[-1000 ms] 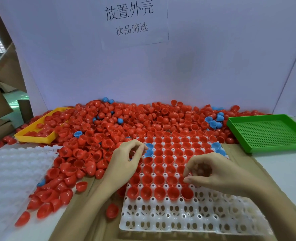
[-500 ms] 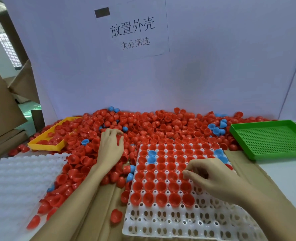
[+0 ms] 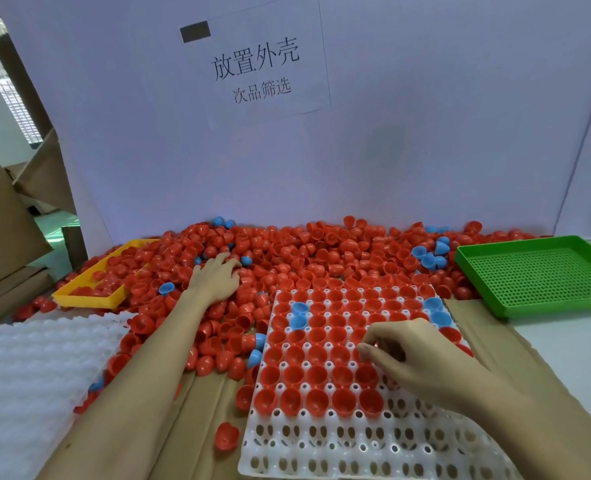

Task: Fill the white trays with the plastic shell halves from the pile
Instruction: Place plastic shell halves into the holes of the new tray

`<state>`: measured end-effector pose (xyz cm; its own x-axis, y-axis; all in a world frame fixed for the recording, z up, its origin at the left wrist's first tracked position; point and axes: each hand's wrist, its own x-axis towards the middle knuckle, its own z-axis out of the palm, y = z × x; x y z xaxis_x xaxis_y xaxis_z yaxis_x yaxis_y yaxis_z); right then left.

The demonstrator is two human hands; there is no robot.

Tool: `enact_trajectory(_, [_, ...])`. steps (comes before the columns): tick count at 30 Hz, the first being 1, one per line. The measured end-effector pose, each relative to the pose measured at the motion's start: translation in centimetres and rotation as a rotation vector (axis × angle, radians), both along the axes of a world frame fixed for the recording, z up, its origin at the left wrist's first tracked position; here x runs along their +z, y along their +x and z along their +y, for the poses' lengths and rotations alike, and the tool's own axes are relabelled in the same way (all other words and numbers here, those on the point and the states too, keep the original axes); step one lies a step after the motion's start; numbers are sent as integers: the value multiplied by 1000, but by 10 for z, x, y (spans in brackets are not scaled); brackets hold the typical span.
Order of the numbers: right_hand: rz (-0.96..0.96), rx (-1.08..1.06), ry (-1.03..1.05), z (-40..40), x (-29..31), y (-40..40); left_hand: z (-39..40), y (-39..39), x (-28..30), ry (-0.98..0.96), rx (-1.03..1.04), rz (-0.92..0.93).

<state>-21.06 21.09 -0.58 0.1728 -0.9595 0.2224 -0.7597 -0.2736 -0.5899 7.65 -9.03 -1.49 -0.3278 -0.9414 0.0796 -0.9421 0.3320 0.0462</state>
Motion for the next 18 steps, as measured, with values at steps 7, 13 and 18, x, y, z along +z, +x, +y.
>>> enact_trajectory(7, [10, 19, -30, 1, 1, 6, 12, 9, -8, -174, -19, 244])
enact_trajectory(13, [30, 10, -24, 2, 4, 8, 21, 17, -1, -166, -10, 390])
enact_trajectory(18, [43, -8, -43, 3, 5, 7, 23, 26, 12, -181, -59, 369])
